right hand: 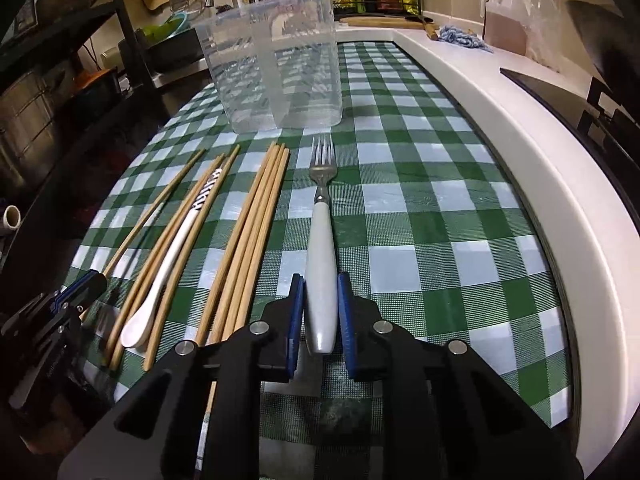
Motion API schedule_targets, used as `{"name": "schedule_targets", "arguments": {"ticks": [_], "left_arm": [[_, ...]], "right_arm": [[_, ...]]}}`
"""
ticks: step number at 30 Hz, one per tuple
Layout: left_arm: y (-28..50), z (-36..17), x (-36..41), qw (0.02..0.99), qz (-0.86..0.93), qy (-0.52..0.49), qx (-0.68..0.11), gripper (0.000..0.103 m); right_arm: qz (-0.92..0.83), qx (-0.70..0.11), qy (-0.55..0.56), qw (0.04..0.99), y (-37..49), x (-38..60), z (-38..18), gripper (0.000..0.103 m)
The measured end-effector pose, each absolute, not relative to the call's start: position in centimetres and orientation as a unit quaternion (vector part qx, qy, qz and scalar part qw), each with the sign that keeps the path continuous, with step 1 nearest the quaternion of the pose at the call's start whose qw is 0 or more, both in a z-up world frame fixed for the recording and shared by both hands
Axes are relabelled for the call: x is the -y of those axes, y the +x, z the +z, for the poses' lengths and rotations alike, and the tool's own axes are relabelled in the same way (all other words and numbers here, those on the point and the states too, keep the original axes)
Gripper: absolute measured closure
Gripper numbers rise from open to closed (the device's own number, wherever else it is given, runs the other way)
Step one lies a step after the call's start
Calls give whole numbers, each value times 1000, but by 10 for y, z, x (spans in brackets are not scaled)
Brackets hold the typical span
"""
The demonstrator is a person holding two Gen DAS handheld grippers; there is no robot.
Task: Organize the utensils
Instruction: 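Lift and carry the fork with the right tool while the left tool carries the chopstick to the clear container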
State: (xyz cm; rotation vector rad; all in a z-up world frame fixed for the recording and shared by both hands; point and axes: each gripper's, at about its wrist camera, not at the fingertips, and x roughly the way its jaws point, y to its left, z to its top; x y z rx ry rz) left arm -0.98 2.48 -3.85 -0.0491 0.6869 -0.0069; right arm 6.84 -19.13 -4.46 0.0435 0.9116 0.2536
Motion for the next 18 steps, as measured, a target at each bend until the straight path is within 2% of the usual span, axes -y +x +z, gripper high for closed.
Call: {"name": "schedule_targets", "arguments": {"ticks": [18], "left_arm": [[-34, 25, -24, 972, -9, -10, -235, 96]], "right_arm": [[139, -350, -2, 926, 42, 208, 17, 86]]}}
